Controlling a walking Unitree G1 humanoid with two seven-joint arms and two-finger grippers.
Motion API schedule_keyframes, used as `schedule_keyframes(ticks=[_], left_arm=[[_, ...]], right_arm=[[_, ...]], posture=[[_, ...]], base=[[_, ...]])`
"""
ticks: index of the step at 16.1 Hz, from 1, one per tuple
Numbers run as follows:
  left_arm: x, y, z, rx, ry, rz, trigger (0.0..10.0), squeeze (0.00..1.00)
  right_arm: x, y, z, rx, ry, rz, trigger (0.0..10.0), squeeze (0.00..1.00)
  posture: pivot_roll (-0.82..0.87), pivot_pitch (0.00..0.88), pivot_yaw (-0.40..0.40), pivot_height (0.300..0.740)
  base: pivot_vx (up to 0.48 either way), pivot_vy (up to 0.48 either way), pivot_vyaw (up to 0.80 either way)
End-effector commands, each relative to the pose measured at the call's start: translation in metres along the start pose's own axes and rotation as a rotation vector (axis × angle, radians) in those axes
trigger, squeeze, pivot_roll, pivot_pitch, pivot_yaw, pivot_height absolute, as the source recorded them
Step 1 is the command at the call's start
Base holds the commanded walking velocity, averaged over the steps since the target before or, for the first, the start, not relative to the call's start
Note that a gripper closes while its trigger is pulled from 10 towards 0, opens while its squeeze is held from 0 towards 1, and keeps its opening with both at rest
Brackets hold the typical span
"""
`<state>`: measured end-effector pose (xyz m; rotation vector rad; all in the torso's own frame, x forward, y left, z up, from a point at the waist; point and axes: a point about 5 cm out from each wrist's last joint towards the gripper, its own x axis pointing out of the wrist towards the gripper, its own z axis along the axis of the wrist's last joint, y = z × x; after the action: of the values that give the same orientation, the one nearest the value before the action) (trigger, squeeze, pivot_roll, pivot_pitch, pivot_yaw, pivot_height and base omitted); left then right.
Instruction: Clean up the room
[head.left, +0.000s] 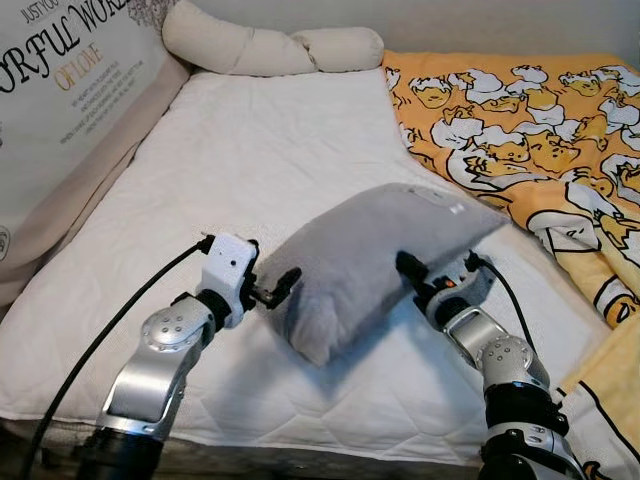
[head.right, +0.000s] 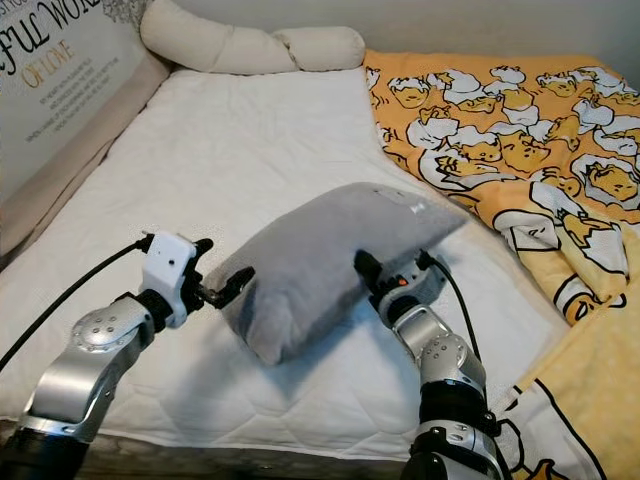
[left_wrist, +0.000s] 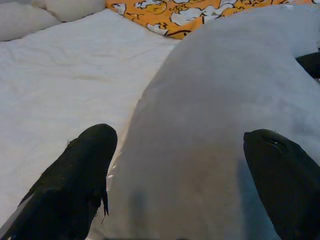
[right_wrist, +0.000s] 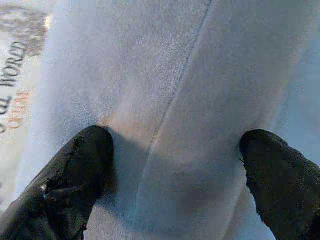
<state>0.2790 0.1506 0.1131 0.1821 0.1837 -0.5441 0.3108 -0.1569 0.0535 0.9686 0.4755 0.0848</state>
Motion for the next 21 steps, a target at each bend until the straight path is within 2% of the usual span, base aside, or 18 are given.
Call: schedule_keyframes(ticks=[1,6,7,9,12,13,15,18,19,20,21], left_arm=[[-0.002,0.001,0.001,0.006,0.000,-0.005,10.0,0.00],[-0.005,0.002,0.001,0.010,0.005,-0.014,10.0,0.00],[-0.005,0.001,0.000,0.011,0.006,-0.018,10.0,0.00],[-0.005,0.000,0.000,0.013,0.008,-0.023,10.0,0.00],[-0.005,0.001,0.000,0.016,0.010,-0.031,10.0,0.00],[-0.005,0.001,0.000,0.017,0.011,-0.034,10.0,0.00],[-0.002,0.000,0.001,0.029,0.013,-0.064,10.0,0.00],[-0.002,0.001,0.004,0.045,0.012,-0.079,10.0,0.00],[-0.002,0.001,0.004,0.045,0.012,-0.079,10.0,0.00],[-0.003,0.002,0.004,0.049,0.012,-0.075,10.0,0.00],[-0.004,0.003,0.004,0.051,0.013,-0.072,10.0,0.00]], right_arm=[[0.001,0.010,0.000,-0.002,0.005,0.058,10.0,0.00],[-0.016,0.006,-0.002,0.026,-0.013,0.138,10.0,0.00],[-0.022,0.002,-0.005,0.049,-0.004,0.147,10.0,1.00],[-0.027,0.000,-0.007,0.075,0.003,0.178,10.0,1.00],[-0.038,-0.003,-0.012,0.165,0.005,0.250,10.0,1.00],[-0.036,-0.007,-0.014,0.183,0.005,0.236,10.0,1.00],[-0.020,-0.013,-0.016,0.178,0.011,0.182,10.0,1.00],[-0.002,-0.008,-0.010,0.137,0.011,0.131,10.0,1.00],[-0.002,-0.008,-0.010,0.137,0.011,0.131,10.0,1.00],[0.002,-0.009,-0.007,0.141,-0.001,0.109,10.0,0.91],[0.004,-0.011,-0.006,0.131,-0.009,0.084,4.9,0.00]], posture=[[-0.01,0.000,0.030,0.740],[-0.02,0.000,0.025,0.740],[-0.02,0.000,0.026,0.740],[-0.02,0.000,0.026,0.740],[-0.02,0.000,0.038,0.740],[-0.02,0.000,0.038,0.740],[-0.02,0.000,0.051,0.740],[-0.01,0.000,0.047,0.740],[-0.01,0.000,0.047,0.740],[0.00,0.000,0.042,0.740],[0.00,0.000,0.039,0.740]], base=[[0.000,0.000,0.00],[0.000,0.000,0.00],[0.000,0.000,0.00],[0.000,0.000,0.00],[0.000,0.000,0.00],[0.000,0.000,0.00],[0.000,0.000,0.00],[0.000,0.000,0.00],[0.000,0.000,0.00],[0.000,0.000,0.00],[0.000,0.000,0.00]])
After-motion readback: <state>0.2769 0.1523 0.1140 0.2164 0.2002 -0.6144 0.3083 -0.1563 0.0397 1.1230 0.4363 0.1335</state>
